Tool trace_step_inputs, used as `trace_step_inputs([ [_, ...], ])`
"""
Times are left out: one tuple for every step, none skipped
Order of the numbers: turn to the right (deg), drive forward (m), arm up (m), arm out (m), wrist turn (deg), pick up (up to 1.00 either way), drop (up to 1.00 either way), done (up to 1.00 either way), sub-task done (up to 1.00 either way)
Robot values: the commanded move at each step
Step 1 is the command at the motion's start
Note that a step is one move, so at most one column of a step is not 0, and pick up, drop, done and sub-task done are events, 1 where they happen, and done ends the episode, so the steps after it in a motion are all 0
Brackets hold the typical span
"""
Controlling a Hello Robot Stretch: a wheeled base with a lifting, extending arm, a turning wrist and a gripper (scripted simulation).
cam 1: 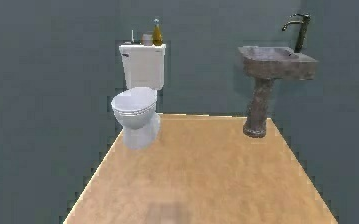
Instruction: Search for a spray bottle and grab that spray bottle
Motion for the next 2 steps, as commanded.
trace_step_inputs([
  [45.0,0.00,0.00,0.00,0.0,0.00,0.00,0.00,0.00],
  [42.0,0.00,0.00,0.00,0.0,0.00,0.00,0.00,0.00],
])
